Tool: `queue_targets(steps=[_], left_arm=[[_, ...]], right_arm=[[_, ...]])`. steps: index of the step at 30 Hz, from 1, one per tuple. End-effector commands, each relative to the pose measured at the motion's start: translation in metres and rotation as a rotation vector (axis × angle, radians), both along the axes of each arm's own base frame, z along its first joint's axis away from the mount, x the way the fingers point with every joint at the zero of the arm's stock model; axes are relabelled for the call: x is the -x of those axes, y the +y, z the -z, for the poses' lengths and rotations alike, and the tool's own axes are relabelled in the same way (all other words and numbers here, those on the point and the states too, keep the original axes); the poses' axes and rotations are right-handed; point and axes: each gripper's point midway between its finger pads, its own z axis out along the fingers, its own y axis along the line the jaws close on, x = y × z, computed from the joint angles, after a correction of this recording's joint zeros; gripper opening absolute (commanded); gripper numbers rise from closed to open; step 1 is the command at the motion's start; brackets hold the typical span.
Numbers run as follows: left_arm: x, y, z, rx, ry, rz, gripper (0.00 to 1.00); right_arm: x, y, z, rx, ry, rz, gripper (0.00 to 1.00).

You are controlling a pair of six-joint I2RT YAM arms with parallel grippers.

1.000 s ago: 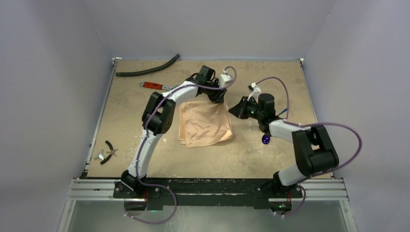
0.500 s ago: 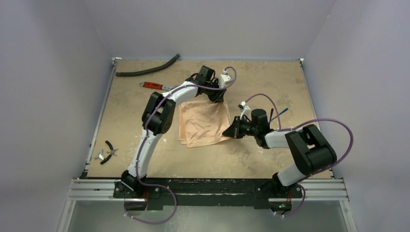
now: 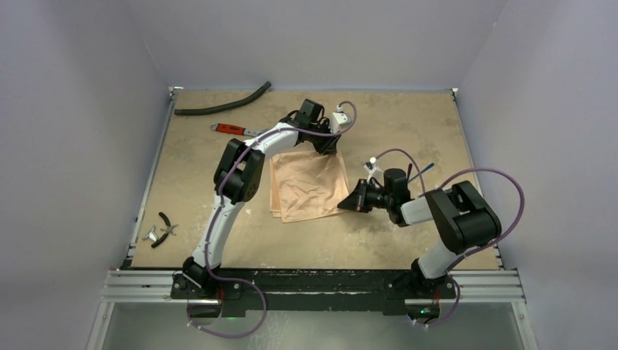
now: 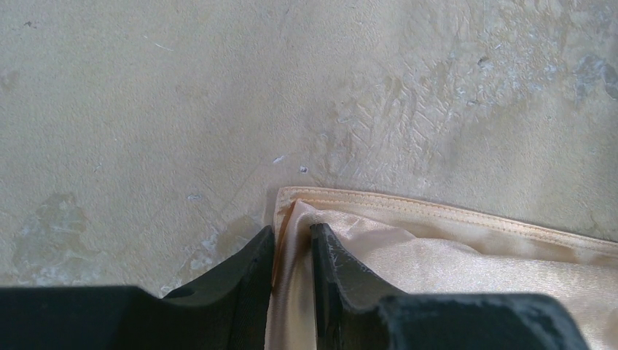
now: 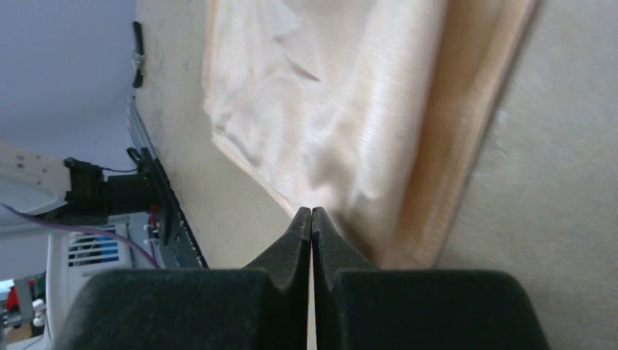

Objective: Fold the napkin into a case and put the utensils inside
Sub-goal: Smooth out the lower triangle-folded napkin at the center of the board.

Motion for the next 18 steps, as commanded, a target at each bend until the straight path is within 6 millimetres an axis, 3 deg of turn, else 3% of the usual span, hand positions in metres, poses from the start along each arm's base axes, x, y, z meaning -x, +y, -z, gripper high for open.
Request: queue_targets(steps=[1,3,5,9,12,18], left_arm=[[0.003,0.001,0.008,-0.008,0.02,0.015,0.24],[0.004,0.001,0.007,-0.005,0.022,0.019,0.23],[0.004,0.001,0.006,-0.004,0.022,0.02,0.23],[0.005,0.0,0.005,-0.003,0.024,0.023,0.22],[0.006,0.0,0.005,-0.003,0.025,0.029,0.22],[0.006,0.002,0.007,-0.012,0.019,0.034,0.21]], right_arm=[[-0.021,0.015,-0.067,-0.049,-0.185,-0.09,0.0],[-0.03,0.018,-0.08,-0.047,-0.209,-0.101,0.0],[-0.042,0.02,-0.076,-0.036,-0.207,-0.102,0.0],[-0.057,0.024,-0.044,-0.03,-0.136,-0.093,0.0],[-0.064,0.016,-0.019,0.0,-0.09,-0.057,0.0],[-0.059,-0.006,0.018,-0.001,0.004,0.0,0.0]])
